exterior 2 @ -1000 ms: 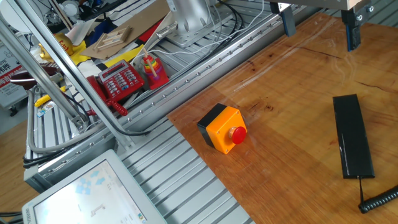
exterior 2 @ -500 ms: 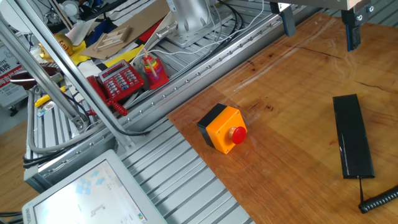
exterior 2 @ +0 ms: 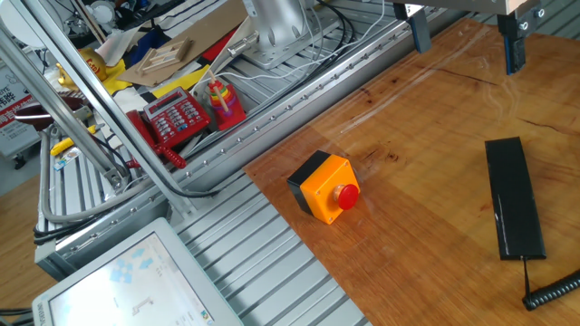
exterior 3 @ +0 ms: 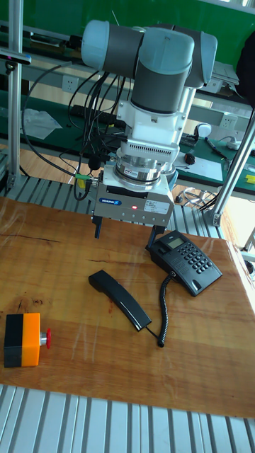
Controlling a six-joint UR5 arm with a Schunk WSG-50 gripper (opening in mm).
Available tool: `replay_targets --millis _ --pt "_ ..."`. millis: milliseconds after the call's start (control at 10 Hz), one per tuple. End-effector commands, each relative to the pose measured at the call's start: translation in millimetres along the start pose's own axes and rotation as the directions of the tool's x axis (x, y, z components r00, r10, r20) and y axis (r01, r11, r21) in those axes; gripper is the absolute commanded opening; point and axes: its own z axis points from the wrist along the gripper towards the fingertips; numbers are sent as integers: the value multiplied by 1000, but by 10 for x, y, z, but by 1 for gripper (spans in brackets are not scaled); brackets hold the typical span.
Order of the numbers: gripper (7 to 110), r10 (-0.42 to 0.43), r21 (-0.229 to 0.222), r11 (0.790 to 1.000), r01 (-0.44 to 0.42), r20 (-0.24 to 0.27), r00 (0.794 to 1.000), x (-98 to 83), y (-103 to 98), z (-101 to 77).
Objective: Place the handset of the telephone on the corresponding phone cradle
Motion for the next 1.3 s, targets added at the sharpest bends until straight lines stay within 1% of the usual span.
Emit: replay_targets --millis 0,100,200,300,500,600,700,800,900,1000,1100,1200 --pt "109 0 0 1000 0 0 1000 1 22 0" --pt "7 262 -376 886 -271 -76 962 -79 971 -173" --pt "7 262 -371 889 -270 -71 962 -90 959 -147" --pt "7 261 -382 884 -269 -74 962 -91 987 -148" --pt "7 262 -389 880 -272 -80 962 -84 1012 -157" --pt "7 264 -382 882 -275 -82 961 -77 1010 -149" --pt "7 260 -372 888 -271 -80 962 -68 987 -139" --pt "7 251 -334 905 -263 -77 965 -37 889 -126" --pt "7 248 -306 916 -260 -76 966 -12 818 -127" --pt "7 246 -294 921 -257 -75 966 -3 788 -120" --pt "7 245 -273 927 -255 -74 967 10 735 -103" --pt "7 245 -272 928 -255 -73 967 10 729 -101"
